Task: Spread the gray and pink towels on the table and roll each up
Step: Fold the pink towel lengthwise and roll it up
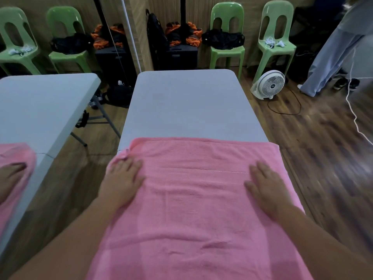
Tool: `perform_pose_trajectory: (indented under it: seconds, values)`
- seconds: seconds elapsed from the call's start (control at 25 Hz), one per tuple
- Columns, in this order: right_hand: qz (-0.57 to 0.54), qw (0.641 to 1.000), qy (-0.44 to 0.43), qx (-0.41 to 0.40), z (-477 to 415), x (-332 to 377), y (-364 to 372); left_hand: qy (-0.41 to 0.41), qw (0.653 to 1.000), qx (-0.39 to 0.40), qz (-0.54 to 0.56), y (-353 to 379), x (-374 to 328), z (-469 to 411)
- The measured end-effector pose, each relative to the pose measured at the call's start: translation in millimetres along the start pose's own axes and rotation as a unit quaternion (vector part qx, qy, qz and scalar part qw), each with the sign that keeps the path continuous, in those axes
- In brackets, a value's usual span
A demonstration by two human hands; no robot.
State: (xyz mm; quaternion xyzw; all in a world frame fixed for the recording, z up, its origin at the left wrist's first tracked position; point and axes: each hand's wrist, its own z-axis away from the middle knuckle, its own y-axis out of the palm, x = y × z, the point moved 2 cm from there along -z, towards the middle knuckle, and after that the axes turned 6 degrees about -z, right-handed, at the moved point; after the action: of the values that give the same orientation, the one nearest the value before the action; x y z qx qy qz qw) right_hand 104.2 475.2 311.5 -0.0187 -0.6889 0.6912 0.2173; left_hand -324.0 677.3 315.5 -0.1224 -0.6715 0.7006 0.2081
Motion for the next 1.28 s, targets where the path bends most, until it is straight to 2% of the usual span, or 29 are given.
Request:
perform_pose_trajectory:
  seconds: [0.12,0.2,0.28,0.4,0.52,0.6,0.64,0.76,0.84,0.92,1.0,1.12,1.2,1.28]
  values:
    - [0.037,0.999,0.035,-0.006,-2,-41,-10,-0.078,0.995,0.027,-0.054,-5,59,4]
    - [0.042,0.998,0.04,0.0,-5,-49,-9,-0.102,0.989,0.066,-0.085,-6,77,7]
    - [0.045,0.998,0.04,0.005,-8,-42,-10,-0.104,0.988,0.072,-0.083,-13,74,6]
    - [0.026,1.0,0.012,0.013,20,-24,-38,-0.046,0.998,-0.013,-0.03,-42,43,32]
    - [-0.007,0.993,-0.114,0.03,118,-2,-62,0.138,0.987,-0.073,0.046,-62,-15,137]
    - [-0.015,0.987,-0.12,0.109,197,-1,-40,0.209,0.975,-0.039,0.061,-44,-46,222]
    - [-0.008,0.984,-0.145,0.106,224,-3,-23,0.226,0.971,-0.028,0.067,-35,-56,251]
    - [-0.045,0.973,-0.105,0.198,256,-7,-5,0.216,0.968,0.077,0.103,-12,-65,291]
    - [-0.045,0.973,-0.092,0.207,251,4,-23,0.234,0.962,0.104,0.09,-21,-64,284]
    - [-0.046,0.972,-0.121,0.196,230,14,-48,0.205,0.971,0.072,0.098,-32,-59,267]
    - [-0.102,0.963,-0.084,0.236,203,16,-66,0.182,0.977,0.067,0.093,-47,-54,247]
    - [-0.066,0.981,-0.053,0.177,187,14,-74,0.17,0.98,0.061,0.082,-61,-50,241]
    - [-0.018,0.987,-0.121,0.102,206,18,-68,0.165,0.978,0.09,0.086,-62,-50,255]
    - [0.014,0.977,-0.189,0.094,230,26,-54,0.161,0.978,0.102,0.087,-50,-46,271]
